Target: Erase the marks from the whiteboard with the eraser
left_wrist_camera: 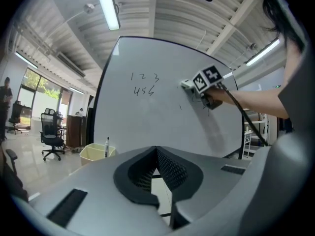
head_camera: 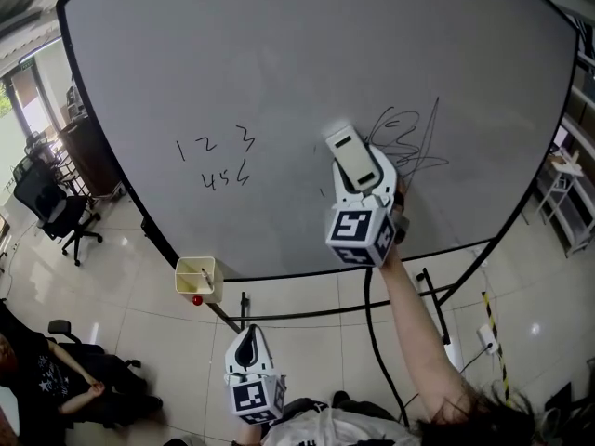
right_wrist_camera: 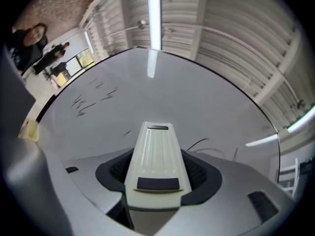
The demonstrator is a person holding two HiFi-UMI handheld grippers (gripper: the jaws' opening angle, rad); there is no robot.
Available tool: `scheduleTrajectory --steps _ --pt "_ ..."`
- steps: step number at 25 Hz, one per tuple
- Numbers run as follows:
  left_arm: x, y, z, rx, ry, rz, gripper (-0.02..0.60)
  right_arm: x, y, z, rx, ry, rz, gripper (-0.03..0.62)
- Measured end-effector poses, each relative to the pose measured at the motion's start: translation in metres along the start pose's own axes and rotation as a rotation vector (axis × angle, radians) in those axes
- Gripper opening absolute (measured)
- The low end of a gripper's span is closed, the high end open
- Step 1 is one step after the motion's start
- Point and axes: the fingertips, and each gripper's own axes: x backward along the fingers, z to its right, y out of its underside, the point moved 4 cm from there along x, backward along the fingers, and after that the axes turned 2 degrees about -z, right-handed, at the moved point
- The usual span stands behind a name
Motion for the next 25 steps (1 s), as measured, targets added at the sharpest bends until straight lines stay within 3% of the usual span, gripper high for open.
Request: scheduleTrajectory --steps 3,5,7,10,12,13,16,20,22,25 --pt "-0.001 0.005 0.006 0.005 0.016 -0.005 -0.009 -0.010 -0.032 0.051 -0.101 0.062 0.055 0.285" --pt "-0.002 0.008 0.009 0.013 0.021 -0.011 -0.009 -0.005 -0.023 0.035 -0.091 0.042 0.048 0.285" --pt "-0.002 0.008 0.012 0.019 0.027 -0.012 -0.009 0.008 0.011 -0.017 -0.007 -0.029 -0.003 0.285" --pt "-0.003 0.006 0.014 0.021 0.023 -0.004 -0.009 0.029 0.078 -0.102 0.213 -0.154 -0.084 0.285" --pt "-0.003 0.003 0.011 0.024 0.010 0.005 -0.009 0.034 0.097 -0.116 0.310 -0.168 -0.100 0.284" --pt "-0.002 0.002 0.009 0.025 0.003 0.008 -0.009 0.033 0.094 -0.106 0.309 -0.148 -0.094 0.284" --pt "-0.001 0.005 0.002 0.030 -0.016 0.006 -0.009 0.015 0.056 -0.029 0.170 -0.022 -0.041 0.285" --pt "0.000 0.004 0.006 0.036 -0.002 -0.005 -0.009 -0.002 0.006 0.077 -0.159 0.080 0.025 0.285" --pt "0.000 0.006 0.008 0.040 0.000 -0.010 -0.009 0.000 -0.001 0.082 -0.218 0.071 0.027 0.285" --pt "-0.002 0.010 0.010 0.058 -0.002 -0.017 -0.009 0.009 0.022 0.013 -0.088 -0.030 -0.011 0.285"
